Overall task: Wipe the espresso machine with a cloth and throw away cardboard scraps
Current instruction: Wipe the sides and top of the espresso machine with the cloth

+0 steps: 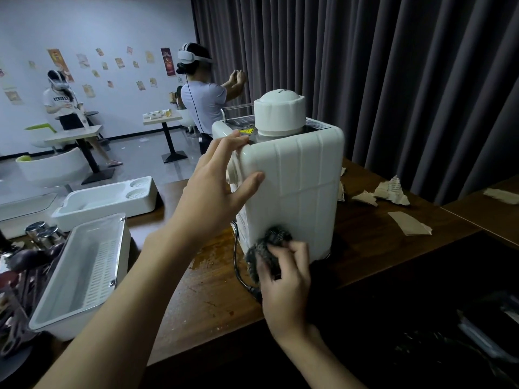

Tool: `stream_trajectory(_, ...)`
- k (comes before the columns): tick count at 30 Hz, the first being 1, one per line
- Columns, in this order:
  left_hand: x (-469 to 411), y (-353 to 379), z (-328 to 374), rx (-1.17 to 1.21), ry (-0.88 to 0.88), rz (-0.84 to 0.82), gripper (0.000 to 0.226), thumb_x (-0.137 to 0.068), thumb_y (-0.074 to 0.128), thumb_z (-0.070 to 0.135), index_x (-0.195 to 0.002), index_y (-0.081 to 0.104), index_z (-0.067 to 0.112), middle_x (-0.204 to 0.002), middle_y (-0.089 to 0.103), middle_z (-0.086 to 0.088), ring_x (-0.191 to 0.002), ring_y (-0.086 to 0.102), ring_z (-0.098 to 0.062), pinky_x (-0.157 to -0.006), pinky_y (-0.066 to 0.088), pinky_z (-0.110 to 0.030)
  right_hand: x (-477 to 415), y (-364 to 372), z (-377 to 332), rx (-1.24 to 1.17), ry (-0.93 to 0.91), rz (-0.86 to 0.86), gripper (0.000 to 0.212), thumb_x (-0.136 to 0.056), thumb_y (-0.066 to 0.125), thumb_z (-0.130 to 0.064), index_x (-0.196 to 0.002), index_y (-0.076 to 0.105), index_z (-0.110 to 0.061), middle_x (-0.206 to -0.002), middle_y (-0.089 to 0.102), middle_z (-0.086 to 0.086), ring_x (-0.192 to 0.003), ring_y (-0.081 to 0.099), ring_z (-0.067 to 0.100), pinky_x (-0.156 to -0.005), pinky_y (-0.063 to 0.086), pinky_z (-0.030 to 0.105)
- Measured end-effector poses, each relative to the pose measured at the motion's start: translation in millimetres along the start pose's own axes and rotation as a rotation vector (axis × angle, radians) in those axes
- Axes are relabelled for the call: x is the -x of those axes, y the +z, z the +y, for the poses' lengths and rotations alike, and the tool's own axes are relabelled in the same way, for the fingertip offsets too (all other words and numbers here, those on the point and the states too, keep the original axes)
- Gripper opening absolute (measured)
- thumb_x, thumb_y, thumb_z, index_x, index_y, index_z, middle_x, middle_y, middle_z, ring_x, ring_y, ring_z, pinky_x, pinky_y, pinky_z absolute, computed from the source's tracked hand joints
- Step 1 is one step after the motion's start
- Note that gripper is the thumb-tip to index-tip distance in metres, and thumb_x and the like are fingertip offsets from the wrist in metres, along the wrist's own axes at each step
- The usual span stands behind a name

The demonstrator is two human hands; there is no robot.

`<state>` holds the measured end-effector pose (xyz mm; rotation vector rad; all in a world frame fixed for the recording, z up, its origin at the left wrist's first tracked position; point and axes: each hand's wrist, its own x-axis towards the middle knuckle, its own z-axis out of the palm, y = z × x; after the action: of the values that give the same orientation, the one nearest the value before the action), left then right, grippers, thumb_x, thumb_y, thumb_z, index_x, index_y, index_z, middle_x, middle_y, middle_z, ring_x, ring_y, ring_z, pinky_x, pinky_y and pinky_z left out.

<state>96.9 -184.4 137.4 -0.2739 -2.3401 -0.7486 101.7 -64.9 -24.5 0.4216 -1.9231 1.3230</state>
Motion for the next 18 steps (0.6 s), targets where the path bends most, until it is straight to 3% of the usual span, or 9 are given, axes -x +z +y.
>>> stream_trajectory(2,0.0,-0.2,-0.7,0.004,0.000,-0.002,0.053,-0.092,0.064,0.044,-0.139,0.044,0.030,-0.148,0.042,0.015,-0.134,0.041,-0.007,-0.104,0.037,-0.030,-9.1,-8.0,10.6,-0.009,-0.025,-0.004,0.019,-0.079,0.077,-0.008,-0.097,0.070,-0.003,-0.104,0.055,0.005,-0.096,0.052,0.004,-0.085,0.046,0.011)
stream_trajectory(6,-1.2,-1.9,-2.8,0.011,-0.001,-0.034,0.052,-0.092,0.063,0.048,-0.138,0.042,0.034,-0.149,0.041,0.014,-0.135,0.042,-0.011,-0.105,0.042,-0.039,-37.4,-26.5,41.9,-0.042,0.142,0.183,0.019,-0.084,0.073,-0.008,-0.101,0.069,-0.002,-0.105,0.052,0.000,-0.099,0.058,0.015,-0.080,0.057,0.038)
stream_trajectory(9,-1.7,-1.2,-4.3,0.009,0.008,-0.028,0.053,-0.093,0.064,0.045,-0.139,0.042,0.031,-0.149,0.042,0.013,-0.134,0.041,-0.009,-0.103,0.040,-0.034,-44.4,-29.7,56.7,-0.022,0.229,0.272,0.018,-0.085,0.072,-0.006,-0.101,0.068,-0.002,-0.105,0.049,-0.003,-0.098,0.057,0.015,-0.074,0.058,0.044)
stream_trajectory(14,-2.0,1.5,-5.8,-0.007,0.006,-0.020,0.053,-0.093,0.064,0.046,-0.139,0.042,0.031,-0.149,0.041,0.013,-0.134,0.041,-0.010,-0.100,0.035,-0.030,-13.7,-12.5,36.3,0.008,0.198,0.228,0.011,-0.085,0.072,-0.005,-0.094,0.067,-0.001,-0.101,0.052,0.003,-0.092,0.059,0.019,-0.076,0.055,0.039)
stream_trajectory(18,-0.9,1.8,-5.6,0.005,0.003,-0.018,0.055,-0.093,0.064,0.046,-0.140,0.041,0.031,-0.150,0.040,0.012,-0.136,0.040,-0.010,-0.104,0.037,-0.032,20.7,0.5,18.1,0.051,0.096,-0.027,0.019,-0.075,0.080,-0.004,-0.088,0.067,-0.007,-0.101,0.053,0.003,-0.095,0.054,0.009,-0.086,0.043,0.009)
